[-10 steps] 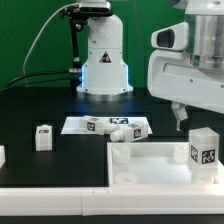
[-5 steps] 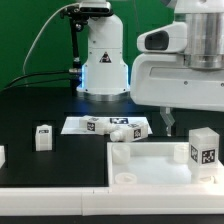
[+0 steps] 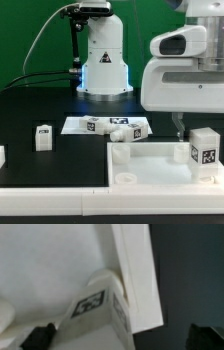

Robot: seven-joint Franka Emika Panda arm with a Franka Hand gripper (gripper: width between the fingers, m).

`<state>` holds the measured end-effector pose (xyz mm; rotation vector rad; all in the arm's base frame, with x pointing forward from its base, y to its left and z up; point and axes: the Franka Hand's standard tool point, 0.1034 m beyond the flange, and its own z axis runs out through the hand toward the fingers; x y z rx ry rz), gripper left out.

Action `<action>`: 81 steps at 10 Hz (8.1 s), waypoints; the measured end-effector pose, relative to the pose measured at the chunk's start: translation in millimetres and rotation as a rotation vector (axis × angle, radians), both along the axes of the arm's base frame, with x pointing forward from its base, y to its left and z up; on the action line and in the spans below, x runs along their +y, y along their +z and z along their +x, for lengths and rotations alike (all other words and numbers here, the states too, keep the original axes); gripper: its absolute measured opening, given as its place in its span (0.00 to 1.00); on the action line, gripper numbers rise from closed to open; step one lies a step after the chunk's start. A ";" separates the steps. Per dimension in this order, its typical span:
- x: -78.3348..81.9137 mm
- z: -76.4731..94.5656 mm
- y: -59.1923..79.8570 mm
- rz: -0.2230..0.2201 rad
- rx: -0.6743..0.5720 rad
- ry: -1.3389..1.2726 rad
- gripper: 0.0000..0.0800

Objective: Assemble square table

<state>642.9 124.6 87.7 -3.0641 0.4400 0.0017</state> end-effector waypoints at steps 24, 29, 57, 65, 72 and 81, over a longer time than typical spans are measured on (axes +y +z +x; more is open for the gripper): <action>-12.0 3.4 -4.2 -0.031 -0.101 0.253 0.81; -12.5 3.2 -4.8 -0.019 -0.092 0.046 0.36; -15.3 -2.6 -4.0 -0.034 -0.043 -0.033 0.36; -6.0 -3.6 -5.8 0.079 0.000 -1.177 0.36; -2.9 -1.6 -5.3 0.024 -0.051 -0.753 0.75; -12.4 -1.1 -9.8 -0.024 -0.086 -0.029 0.77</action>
Offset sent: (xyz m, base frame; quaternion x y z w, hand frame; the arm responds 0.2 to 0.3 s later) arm 0.0000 0.0000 0.0000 0.0000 0.0000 0.1938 0.9810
